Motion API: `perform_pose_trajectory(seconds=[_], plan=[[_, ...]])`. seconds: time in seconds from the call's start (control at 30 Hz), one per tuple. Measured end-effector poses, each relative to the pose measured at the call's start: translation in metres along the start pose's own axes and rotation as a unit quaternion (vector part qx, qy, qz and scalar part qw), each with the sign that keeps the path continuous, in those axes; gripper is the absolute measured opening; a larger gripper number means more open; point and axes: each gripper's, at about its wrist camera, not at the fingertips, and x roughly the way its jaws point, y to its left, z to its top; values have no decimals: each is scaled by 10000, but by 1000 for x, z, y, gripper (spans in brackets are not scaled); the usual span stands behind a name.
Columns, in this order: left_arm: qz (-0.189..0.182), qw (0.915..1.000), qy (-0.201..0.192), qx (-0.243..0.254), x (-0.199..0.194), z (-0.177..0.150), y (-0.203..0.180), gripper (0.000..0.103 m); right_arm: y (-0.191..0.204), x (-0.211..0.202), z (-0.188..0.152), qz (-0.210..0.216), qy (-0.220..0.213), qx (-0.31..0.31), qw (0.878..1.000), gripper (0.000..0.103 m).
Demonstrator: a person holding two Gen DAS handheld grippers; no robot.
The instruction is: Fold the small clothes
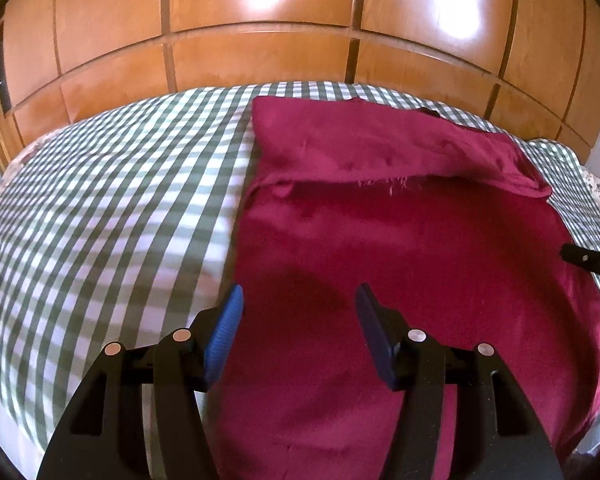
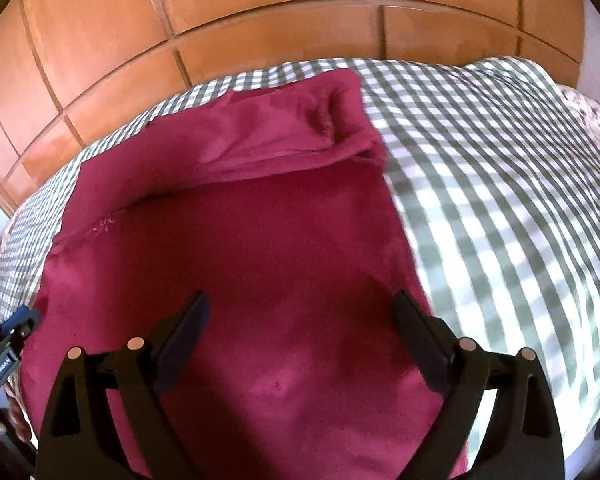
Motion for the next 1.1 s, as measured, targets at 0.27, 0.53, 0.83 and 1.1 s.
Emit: perform_pose_trajectory(seconds=[0.27,0.53,0.83,1.1], plan=[[-62,9998,179,-59,-18,-30,22,57,-33,-32,-24,-152,63,169,9997,92],[-469,9975,523,123,-54,-63,41,57,-55,-62,-78,200,643,184,9976,90],[-1438,9789,1435,212,-66,-98,42,8,-53,-77,-122,777,1522,365,9846,14],[-2371,9659,979,-363,-86,-55,59,3,-42,-96,-80,1780,1083,667,9758,9]])
